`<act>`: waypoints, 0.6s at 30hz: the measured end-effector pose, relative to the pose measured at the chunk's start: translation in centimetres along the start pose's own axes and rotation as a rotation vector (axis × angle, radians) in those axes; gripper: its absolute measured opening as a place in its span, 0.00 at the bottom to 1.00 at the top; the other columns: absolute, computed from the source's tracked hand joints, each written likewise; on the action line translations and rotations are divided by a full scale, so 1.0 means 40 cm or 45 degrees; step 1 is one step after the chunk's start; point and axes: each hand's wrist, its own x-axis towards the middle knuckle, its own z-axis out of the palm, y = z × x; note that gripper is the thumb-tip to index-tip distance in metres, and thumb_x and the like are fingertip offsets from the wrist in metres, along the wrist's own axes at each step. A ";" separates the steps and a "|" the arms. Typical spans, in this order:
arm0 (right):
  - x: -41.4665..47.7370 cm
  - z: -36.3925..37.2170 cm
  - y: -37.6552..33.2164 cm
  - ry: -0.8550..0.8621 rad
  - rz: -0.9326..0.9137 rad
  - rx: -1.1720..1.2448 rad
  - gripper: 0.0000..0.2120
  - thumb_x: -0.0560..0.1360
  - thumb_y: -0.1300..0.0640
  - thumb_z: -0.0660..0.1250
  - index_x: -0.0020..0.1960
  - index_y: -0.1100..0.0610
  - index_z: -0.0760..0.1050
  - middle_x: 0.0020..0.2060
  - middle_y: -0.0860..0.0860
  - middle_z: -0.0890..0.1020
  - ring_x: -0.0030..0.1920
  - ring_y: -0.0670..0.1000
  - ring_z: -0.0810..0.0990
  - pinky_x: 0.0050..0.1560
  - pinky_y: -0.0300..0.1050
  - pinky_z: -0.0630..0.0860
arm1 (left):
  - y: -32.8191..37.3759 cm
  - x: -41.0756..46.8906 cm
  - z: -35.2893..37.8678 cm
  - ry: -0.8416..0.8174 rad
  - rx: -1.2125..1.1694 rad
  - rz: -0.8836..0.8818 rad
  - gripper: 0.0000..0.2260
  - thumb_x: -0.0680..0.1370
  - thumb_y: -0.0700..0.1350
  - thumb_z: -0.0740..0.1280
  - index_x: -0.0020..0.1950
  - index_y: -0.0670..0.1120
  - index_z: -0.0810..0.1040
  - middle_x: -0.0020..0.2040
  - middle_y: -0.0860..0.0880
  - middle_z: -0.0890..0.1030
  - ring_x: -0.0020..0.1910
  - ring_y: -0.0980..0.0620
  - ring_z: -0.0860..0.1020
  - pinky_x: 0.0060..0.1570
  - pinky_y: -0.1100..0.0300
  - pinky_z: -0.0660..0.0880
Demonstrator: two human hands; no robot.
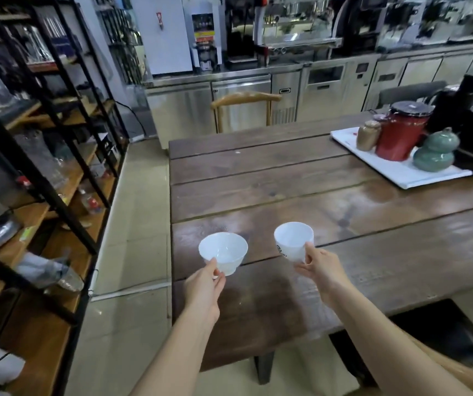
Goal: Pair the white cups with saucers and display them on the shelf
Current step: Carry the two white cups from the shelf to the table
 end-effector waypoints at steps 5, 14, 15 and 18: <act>0.111 0.022 -0.025 0.053 0.157 0.067 0.19 0.77 0.59 0.58 0.28 0.60 0.64 0.41 0.58 0.75 0.45 0.60 0.79 0.35 0.42 0.74 | 0.024 0.069 0.078 0.080 0.108 -0.070 0.04 0.76 0.39 0.68 0.45 0.39 0.75 0.50 0.42 0.77 0.45 0.49 0.78 0.59 0.53 0.75; 0.265 0.034 -0.029 -0.039 0.284 0.163 0.11 0.80 0.60 0.54 0.42 0.64 0.69 0.52 0.59 0.69 0.50 0.63 0.77 0.46 0.47 0.76 | -0.013 0.177 0.181 0.238 0.173 -0.123 0.05 0.76 0.41 0.67 0.46 0.40 0.75 0.42 0.47 0.77 0.49 0.48 0.78 0.62 0.52 0.73; 0.280 0.034 -0.024 -0.053 0.283 0.162 0.11 0.80 0.61 0.54 0.44 0.65 0.70 0.52 0.59 0.69 0.51 0.63 0.76 0.50 0.49 0.74 | -0.020 0.184 0.190 0.245 0.181 -0.119 0.05 0.77 0.41 0.66 0.43 0.40 0.74 0.43 0.46 0.78 0.49 0.48 0.77 0.63 0.52 0.73; 0.319 0.027 -0.008 -0.105 0.250 0.112 0.18 0.80 0.59 0.54 0.33 0.62 0.68 0.49 0.61 0.72 0.49 0.59 0.76 0.52 0.49 0.73 | -0.044 0.212 0.208 0.244 0.197 -0.094 0.09 0.77 0.42 0.65 0.40 0.39 0.75 0.42 0.47 0.78 0.51 0.48 0.77 0.64 0.53 0.71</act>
